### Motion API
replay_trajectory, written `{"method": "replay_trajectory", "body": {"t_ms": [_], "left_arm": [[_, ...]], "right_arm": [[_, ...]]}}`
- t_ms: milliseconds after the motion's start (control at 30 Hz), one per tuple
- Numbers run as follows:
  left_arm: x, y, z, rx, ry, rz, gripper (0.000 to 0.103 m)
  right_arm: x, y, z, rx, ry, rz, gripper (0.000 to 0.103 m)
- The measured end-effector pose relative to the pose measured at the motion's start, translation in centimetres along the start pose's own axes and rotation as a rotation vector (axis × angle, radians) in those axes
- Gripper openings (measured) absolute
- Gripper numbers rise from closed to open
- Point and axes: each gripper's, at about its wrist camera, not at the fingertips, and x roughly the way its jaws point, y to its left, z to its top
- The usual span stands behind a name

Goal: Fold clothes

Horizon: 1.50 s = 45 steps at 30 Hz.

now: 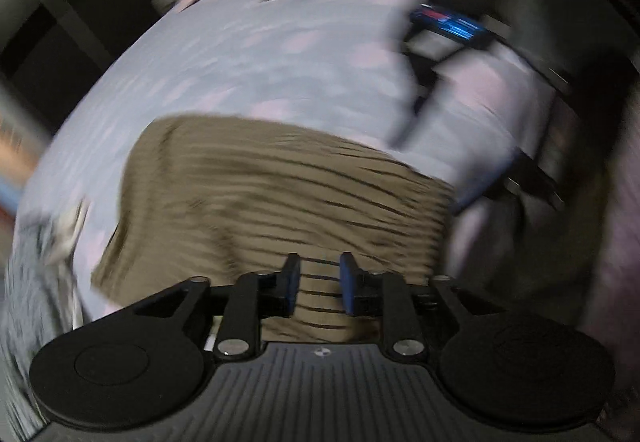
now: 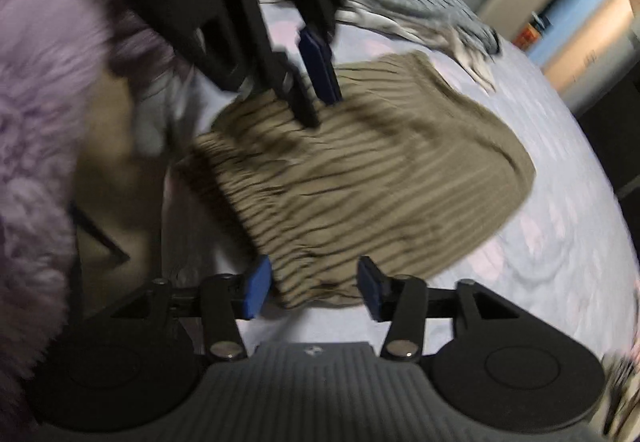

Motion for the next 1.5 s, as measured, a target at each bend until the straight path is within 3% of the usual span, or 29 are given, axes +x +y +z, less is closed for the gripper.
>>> {"method": "replay_trajectory", "body": {"t_ms": [100, 133, 267, 367, 667, 800, 1000, 1200, 1300, 1367, 1400, 1500], "left_arm": [[0.9, -1.9, -0.4, 0.106, 0.014, 0.016, 0.038], [1.2, -2.3, -0.6, 0.129, 0.022, 0.018, 0.042], [2.0, -3.5, -1.3, 0.2, 0.037, 0.001, 0.043], [2.2, -4.1, -1.8, 0.208, 0.042, -0.018, 0.044], [1.8, -5.0, -2.9, 0.234, 0.036, 0.022, 0.044], [2.3, -5.2, -3.2, 0.232, 0.066, -0.017, 0.044], [4.0, -5.0, -3.7, 0.231, 0.09, -0.071, 0.044], [5.1, -5.1, -3.9, 0.249, 0.1, -0.113, 0.057], [5.3, -5.1, -4.1, 0.26, 0.096, -0.108, 0.056], [5.4, -5.1, -4.3, 0.269, 0.093, -0.091, 0.047], [5.4, -4.9, -4.3, 0.267, 0.091, -0.08, 0.035], [5.0, -4.5, -4.3, 0.251, 0.085, -0.071, 0.032]], "right_arm": [[0.2, 1.1, -0.1, -0.06, -0.009, -0.023, 0.064], [0.3, 1.3, -0.2, -0.07, -0.008, -0.029, 0.073], [0.8, 1.5, -0.4, -0.086, -0.014, -0.012, 0.076], [1.0, 1.7, -0.4, -0.097, -0.016, -0.003, 0.076], [1.5, 2.5, -0.1, -0.125, -0.029, 0.007, 0.076], [1.1, 2.8, 0.3, -0.14, -0.065, 0.006, 0.074], [1.8, 3.2, 0.7, -0.167, -0.054, 0.072, 0.074], [3.8, 2.5, 1.2, -0.165, -0.021, 0.12, 0.074], [4.6, 2.3, 1.3, -0.16, -0.008, 0.136, 0.074], [5.0, 2.3, 1.3, -0.16, 0.0, 0.142, 0.074], [5.2, 2.3, 1.3, -0.16, 0.003, 0.144, 0.074], [5.3, 2.2, 1.3, -0.153, 0.005, 0.147, 0.074]]}}
